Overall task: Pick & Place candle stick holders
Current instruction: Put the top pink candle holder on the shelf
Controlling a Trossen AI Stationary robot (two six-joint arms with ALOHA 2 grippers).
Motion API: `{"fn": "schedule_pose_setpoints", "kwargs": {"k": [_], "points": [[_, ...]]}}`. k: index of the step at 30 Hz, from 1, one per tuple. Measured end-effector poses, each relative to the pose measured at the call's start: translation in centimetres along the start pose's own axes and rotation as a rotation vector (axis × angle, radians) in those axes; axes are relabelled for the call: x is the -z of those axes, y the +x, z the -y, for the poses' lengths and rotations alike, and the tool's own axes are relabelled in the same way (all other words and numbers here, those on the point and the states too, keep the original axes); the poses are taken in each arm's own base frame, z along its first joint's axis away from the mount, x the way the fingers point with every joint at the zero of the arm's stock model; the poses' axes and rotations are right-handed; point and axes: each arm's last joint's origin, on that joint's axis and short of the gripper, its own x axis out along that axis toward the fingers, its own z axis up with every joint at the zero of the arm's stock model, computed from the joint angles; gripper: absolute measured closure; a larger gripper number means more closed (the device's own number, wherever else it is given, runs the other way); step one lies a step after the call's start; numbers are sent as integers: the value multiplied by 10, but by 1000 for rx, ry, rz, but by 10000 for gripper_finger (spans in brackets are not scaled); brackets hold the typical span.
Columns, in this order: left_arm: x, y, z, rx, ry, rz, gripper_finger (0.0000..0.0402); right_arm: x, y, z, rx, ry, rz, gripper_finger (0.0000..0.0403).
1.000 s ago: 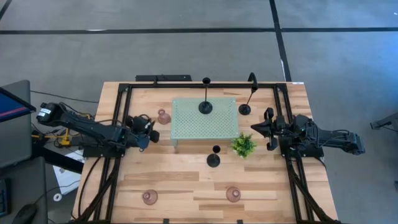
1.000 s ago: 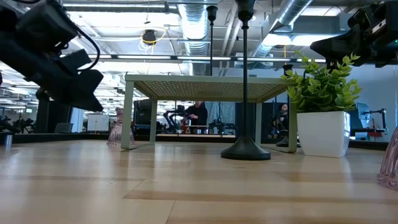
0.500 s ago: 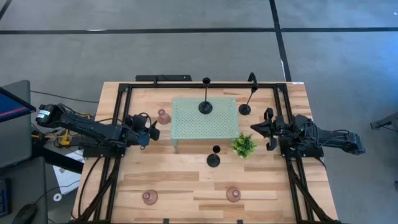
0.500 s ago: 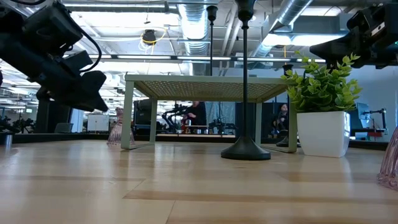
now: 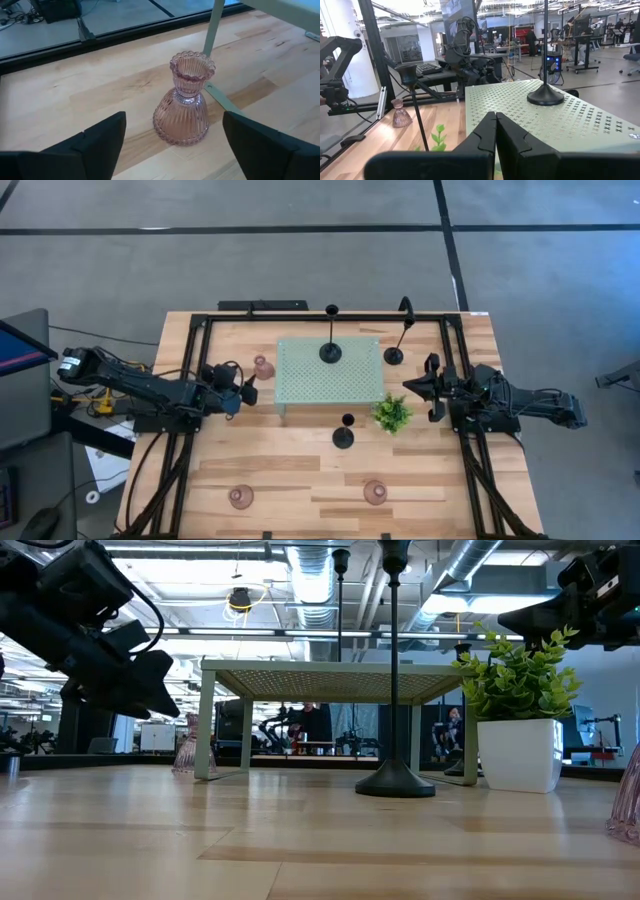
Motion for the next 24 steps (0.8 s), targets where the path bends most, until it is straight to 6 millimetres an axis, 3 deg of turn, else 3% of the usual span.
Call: {"fn": "schedule_pose_setpoints", "kwargs": {"k": [9,24], "points": [[-3,0,3,16,-45,27,48,0,0,0,0,0,0,403],[11,13,18,-10,28,19,77,0,0,0,2,0,1,403]]}}
